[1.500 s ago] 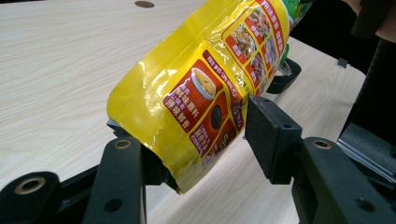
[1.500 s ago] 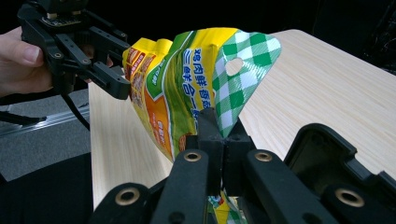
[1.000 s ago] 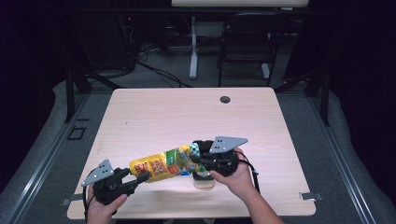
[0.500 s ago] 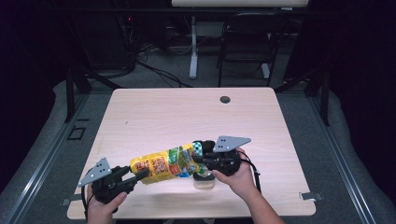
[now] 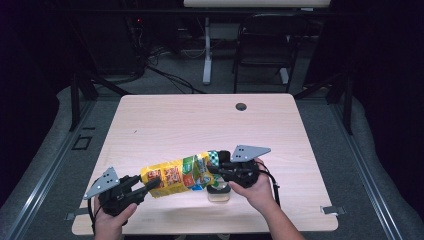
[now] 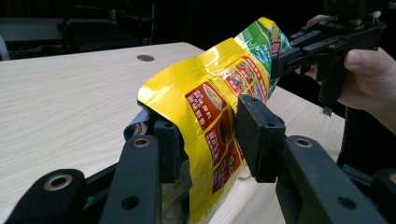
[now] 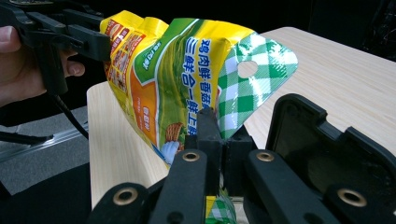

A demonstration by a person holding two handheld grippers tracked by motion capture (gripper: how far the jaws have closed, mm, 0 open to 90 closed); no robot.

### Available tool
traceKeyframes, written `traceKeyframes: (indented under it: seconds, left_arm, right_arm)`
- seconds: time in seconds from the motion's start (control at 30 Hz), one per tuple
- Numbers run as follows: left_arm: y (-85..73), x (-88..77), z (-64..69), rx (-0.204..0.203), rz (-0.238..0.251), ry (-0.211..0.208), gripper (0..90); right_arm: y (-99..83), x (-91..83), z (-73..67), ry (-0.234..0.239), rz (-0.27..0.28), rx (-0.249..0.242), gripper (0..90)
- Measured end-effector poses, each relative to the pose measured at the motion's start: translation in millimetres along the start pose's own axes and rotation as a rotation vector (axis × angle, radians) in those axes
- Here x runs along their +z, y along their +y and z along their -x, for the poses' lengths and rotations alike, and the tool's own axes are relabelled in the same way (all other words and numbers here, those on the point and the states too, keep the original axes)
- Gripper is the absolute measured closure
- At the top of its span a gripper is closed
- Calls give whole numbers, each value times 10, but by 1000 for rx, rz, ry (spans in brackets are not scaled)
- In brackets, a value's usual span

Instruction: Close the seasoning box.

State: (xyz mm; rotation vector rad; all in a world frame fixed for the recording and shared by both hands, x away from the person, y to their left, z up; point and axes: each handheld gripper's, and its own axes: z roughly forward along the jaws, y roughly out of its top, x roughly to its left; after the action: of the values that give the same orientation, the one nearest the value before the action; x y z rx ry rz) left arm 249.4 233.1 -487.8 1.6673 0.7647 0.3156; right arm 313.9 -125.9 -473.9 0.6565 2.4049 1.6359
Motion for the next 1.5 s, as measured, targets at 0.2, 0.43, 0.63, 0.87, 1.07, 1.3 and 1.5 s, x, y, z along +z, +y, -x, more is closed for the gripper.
traceKeyframes:
  seconds: [0.2, 0.43, 0.63, 0.87, 1.07, 1.3, 1.5]
  left_arm:
    - [19, 2, 11, 15, 5, -2, 658]
    - [61, 7, 33, 33, 1, 1, 666]
    - [98, 14, 52, 43, -2, 1, 676]
    - [140, 22, 77, 55, -9, 4, 683]
    - [170, 26, 96, 69, -12, 3, 692]
    - [194, 31, 111, 69, -3, -2, 707]
    - [219, 41, 120, 71, 3, -11, 717]
  right_arm:
    - [-12, -16, 16, 0, -5, 2, 868]
    - [-25, -31, 30, -2, -12, 3, 860]
    - [-27, -48, 44, -4, -26, -2, 854]
    - [-40, -67, 50, -2, -33, -5, 859]
    - [-59, -84, 58, 4, -35, -2, 866]
    - [-78, -98, 72, 8, -34, 2, 867]
    - [-97, -107, 84, 10, -29, 9, 866]
